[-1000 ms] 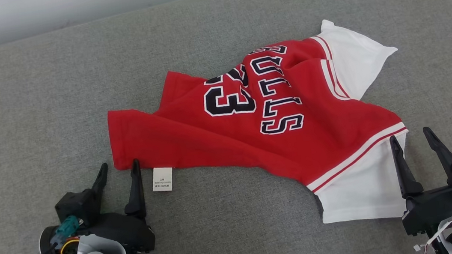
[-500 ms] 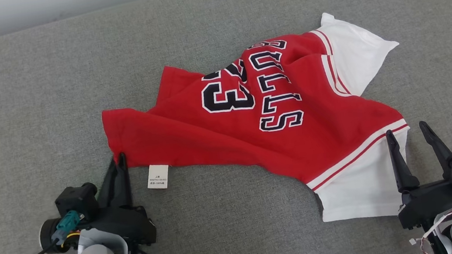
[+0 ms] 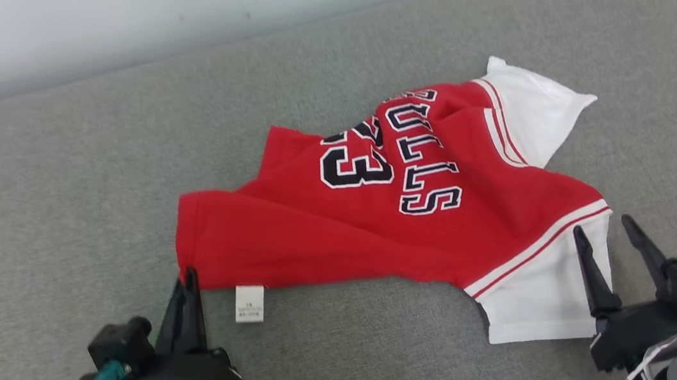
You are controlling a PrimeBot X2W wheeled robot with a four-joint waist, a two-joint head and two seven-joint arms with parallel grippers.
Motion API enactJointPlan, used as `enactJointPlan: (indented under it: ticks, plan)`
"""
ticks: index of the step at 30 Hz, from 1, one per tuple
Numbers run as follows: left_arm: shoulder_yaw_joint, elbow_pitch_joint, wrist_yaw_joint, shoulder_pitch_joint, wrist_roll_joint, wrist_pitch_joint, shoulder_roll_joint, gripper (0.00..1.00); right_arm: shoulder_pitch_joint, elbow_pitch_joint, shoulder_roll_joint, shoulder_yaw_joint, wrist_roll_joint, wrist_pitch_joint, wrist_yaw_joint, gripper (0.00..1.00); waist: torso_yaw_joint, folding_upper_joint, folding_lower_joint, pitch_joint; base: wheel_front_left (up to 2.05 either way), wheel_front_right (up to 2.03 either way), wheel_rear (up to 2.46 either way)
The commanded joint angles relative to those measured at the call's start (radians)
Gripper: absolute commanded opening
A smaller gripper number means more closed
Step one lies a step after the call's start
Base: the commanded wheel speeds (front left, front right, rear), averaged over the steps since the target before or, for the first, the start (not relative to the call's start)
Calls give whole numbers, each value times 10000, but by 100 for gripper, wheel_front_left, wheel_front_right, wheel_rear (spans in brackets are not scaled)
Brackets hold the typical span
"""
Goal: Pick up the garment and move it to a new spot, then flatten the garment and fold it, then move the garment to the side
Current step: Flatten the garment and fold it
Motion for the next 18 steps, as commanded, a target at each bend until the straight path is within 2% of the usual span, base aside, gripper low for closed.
enactJointPlan:
  ticks: [1,9,17,18]
  plan:
    - [-51,-159,19,334,82,-30,-20,0,221,37,95,-13,39,-8,-26,100,408,-1,0,-624,0,0,0]
    - [-371,-303,19,1682,275,-30,-72,0,837,237,480,-147,-79,-8,-26,100,923,-1,0,-1632,0,0,0]
    - [134,70,55,2513,539,-30,-80,0,1239,249,652,-187,-85,-6,-26,100,952,-1,0,-1964,0,0,0]
    - [208,10,63,2549,693,-32,-85,49,1272,250,679,-233,-35,-8,-24,100,914,-1,0,-1988,0,0,0]
